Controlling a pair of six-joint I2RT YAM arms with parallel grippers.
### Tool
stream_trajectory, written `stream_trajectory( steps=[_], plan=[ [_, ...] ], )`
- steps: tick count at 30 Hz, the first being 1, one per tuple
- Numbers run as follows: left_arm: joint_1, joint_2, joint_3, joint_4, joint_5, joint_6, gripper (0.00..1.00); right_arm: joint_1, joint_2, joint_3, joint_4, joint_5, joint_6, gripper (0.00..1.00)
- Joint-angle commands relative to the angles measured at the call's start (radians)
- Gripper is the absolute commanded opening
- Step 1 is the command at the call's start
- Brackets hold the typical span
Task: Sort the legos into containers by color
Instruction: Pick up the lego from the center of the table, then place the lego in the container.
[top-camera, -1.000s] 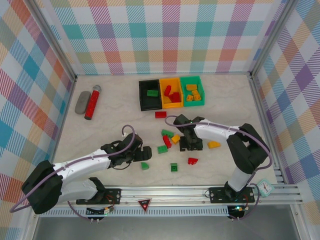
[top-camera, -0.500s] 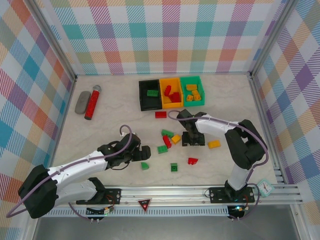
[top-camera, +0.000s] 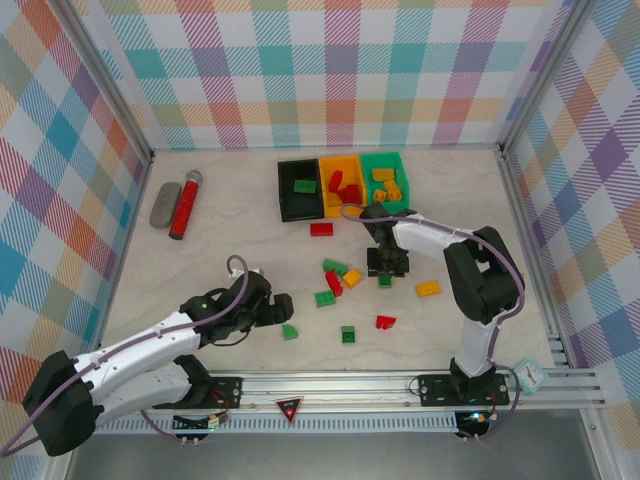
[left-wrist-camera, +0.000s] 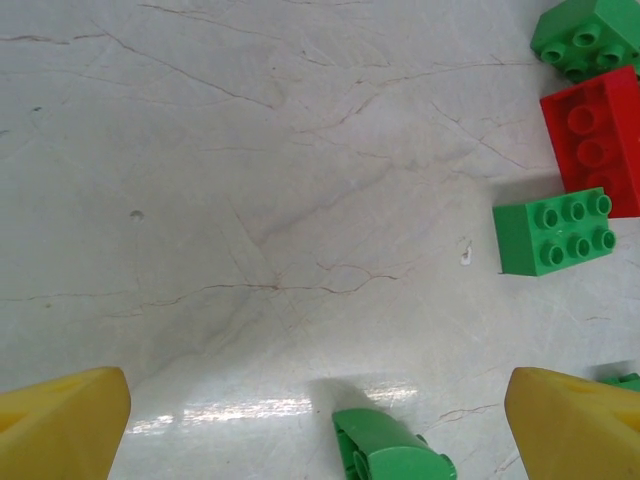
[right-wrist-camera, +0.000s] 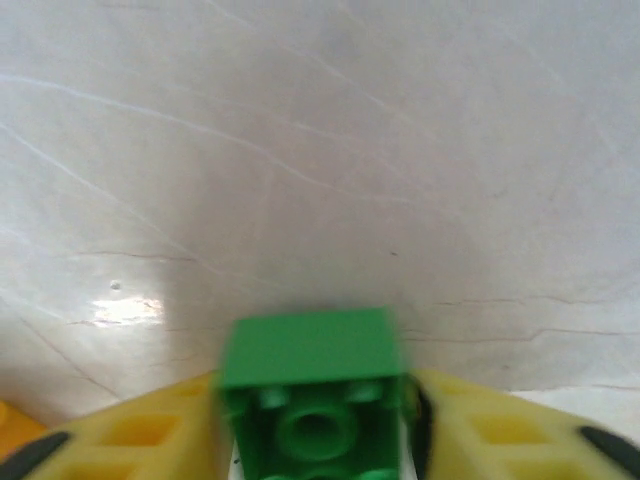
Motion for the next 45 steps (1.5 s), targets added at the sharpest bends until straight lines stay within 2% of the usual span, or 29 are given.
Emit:
stream_trajectory(
  steps=[1,3,7,12,17,25,27,30,32,35,38,41,45],
  plan=[
    [-0.019,-0.019,0.008,-0.042,-0.024,-0.016,0.96,0.004,-0.01,0.016,0.011,-0.049,-0.019,0.33],
    [-0.018,-0.017,0.006,-0.036,-0.024,-0.02,0.96,0.005,-0.031,0.023,0.008,-0.055,-0.026,0.28],
    [-0.018,-0.001,0.004,-0.022,-0.018,-0.022,0.96,0.01,-0.068,0.078,-0.001,-0.094,-0.05,0.27],
    [-0.019,0.034,0.016,-0.006,-0.004,-0.013,0.97,0.051,-0.006,0.298,-0.034,-0.156,-0.089,0.28],
    [-0.021,0.06,0.036,-0.005,0.021,-0.016,0.97,0.066,0.189,0.644,-0.076,-0.253,-0.11,0.29],
    [-0.037,0.044,0.047,-0.024,0.035,-0.041,0.96,0.063,0.584,1.338,-0.243,-0.188,-0.189,0.3],
    [-0.039,0.037,0.05,-0.032,0.035,-0.044,0.96,0.056,0.646,1.428,-0.224,-0.161,-0.196,0.34],
    [-0.046,0.025,0.053,-0.046,0.034,-0.048,0.96,0.046,0.672,1.432,-0.092,-0.178,-0.221,0.4],
    [-0.047,0.019,0.056,-0.055,0.034,-0.05,0.96,0.046,0.678,1.44,-0.063,-0.158,-0.22,0.56],
    [-0.049,0.017,0.06,-0.066,0.035,-0.05,0.96,0.047,0.652,1.426,-0.08,-0.187,-0.219,0.6],
    [-0.051,0.022,0.053,-0.058,0.041,-0.048,0.96,0.056,0.582,1.337,-0.072,-0.239,-0.234,0.6],
    [-0.052,0.049,0.05,-0.039,0.081,-0.029,0.96,0.083,0.458,1.161,-0.039,-0.238,-0.276,0.6],
    [-0.086,0.092,0.06,-0.067,0.126,0.0,0.95,0.13,0.205,0.746,0.106,-0.174,-0.303,0.6]
  ],
)
